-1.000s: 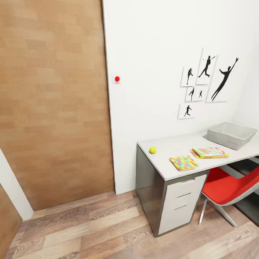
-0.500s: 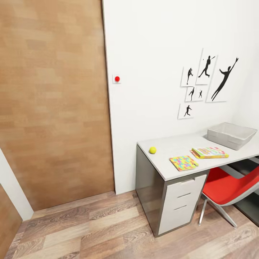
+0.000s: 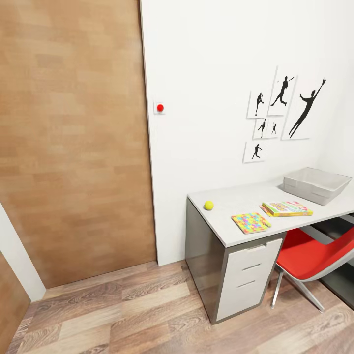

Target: Put all the toys in the child's room - the three board games (two on the bed and one on the table), the two jigsaw puzzles on the table, and the tennis ball on the table - inside the toy box on the table in the child's room.

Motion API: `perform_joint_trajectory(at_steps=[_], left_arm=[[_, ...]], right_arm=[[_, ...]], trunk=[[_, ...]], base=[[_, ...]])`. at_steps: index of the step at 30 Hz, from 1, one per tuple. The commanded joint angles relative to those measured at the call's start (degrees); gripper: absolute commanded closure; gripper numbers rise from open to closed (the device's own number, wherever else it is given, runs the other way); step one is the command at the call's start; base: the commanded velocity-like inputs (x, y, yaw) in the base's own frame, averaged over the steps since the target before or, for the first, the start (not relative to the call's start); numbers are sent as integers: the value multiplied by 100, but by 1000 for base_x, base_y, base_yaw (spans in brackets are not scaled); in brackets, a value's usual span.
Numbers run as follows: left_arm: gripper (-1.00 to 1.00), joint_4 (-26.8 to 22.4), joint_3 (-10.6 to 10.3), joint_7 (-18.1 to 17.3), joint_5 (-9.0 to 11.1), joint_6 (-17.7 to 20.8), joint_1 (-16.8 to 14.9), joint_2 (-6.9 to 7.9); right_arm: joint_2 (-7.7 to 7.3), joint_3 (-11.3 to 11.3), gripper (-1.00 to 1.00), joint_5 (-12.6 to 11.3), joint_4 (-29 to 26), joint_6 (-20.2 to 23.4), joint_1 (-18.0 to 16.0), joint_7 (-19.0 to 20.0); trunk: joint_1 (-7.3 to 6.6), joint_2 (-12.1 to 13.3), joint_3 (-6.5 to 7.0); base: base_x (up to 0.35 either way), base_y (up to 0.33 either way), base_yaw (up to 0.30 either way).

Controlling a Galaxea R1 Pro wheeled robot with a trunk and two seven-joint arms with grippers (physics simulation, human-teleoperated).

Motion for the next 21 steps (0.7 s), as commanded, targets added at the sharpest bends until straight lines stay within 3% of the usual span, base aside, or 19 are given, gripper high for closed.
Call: perform_joint_trajectory(at_steps=[1,21], left_arm=[[-100,0,0,-4,4,1,-2,0],[-100,-59,12,20,-11,-15,-68,25]], right_arm=[[1,2,-100,1,-2,-3,0,-4],[29,-11,-100,-2,-68,42,-66,6]], trunk=[[0,-2,-4],[0,-2,-4]], base=[[0,0,0],[0,0,0]])
